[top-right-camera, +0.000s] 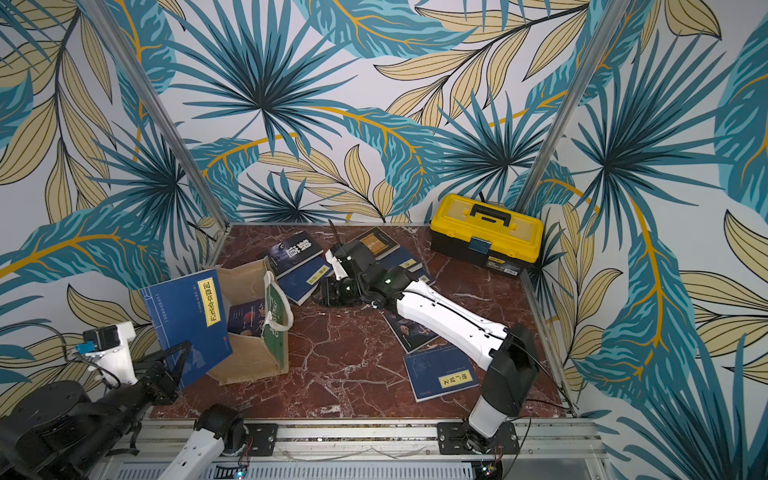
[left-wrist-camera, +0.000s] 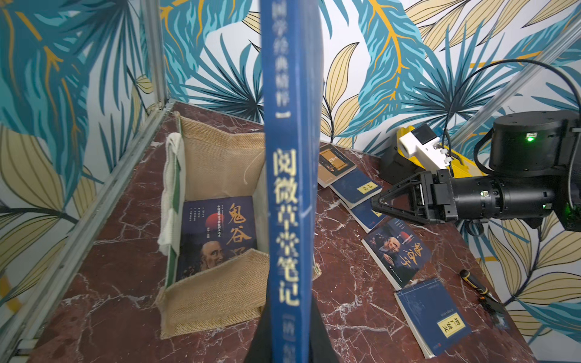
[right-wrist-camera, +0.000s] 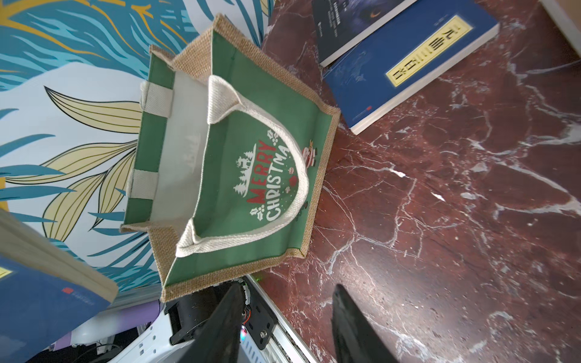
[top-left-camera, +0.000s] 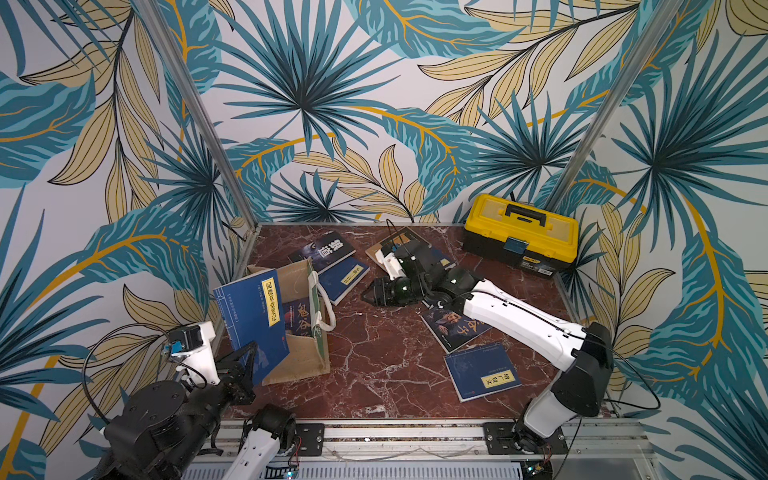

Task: Put the books into the canvas bag
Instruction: Place the book in the canvas bag.

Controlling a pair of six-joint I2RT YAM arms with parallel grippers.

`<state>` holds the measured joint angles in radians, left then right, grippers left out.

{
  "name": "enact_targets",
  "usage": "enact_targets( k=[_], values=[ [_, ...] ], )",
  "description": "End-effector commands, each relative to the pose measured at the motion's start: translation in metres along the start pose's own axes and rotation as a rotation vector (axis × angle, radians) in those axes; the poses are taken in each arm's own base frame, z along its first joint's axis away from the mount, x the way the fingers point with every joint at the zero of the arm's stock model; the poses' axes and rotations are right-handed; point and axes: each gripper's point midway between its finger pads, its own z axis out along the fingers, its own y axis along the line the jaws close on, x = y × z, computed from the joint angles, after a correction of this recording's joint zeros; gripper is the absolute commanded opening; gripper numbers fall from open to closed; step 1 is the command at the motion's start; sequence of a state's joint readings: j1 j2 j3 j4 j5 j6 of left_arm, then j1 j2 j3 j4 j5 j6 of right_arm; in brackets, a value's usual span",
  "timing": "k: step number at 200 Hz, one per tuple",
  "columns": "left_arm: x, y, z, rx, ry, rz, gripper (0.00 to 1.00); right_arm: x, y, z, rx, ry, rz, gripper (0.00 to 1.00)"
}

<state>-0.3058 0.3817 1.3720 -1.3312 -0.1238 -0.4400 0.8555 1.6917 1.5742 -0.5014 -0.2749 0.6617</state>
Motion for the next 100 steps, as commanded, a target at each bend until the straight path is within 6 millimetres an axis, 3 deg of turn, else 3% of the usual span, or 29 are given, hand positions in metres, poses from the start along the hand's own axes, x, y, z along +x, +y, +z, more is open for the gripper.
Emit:
enact_targets(
  k=[1,44,100],
  values=[
    [-0.022,0.008,-0.023,-0.039,-0.113,0.028,0.0,-0.003,0.015,0.014,-0.003,-0.001,-0.015,0.48],
    [-0.034,0.019,-0.034,-0.108,-0.173,0.073,0.0,-0.006,0.046,0.047,-0.031,0.018,-0.05,0.48],
    [-0.036,0.013,-0.011,-0.125,-0.1,0.105,0.0,-0.013,0.064,0.083,-0.064,0.03,-0.054,0.49]
  ],
)
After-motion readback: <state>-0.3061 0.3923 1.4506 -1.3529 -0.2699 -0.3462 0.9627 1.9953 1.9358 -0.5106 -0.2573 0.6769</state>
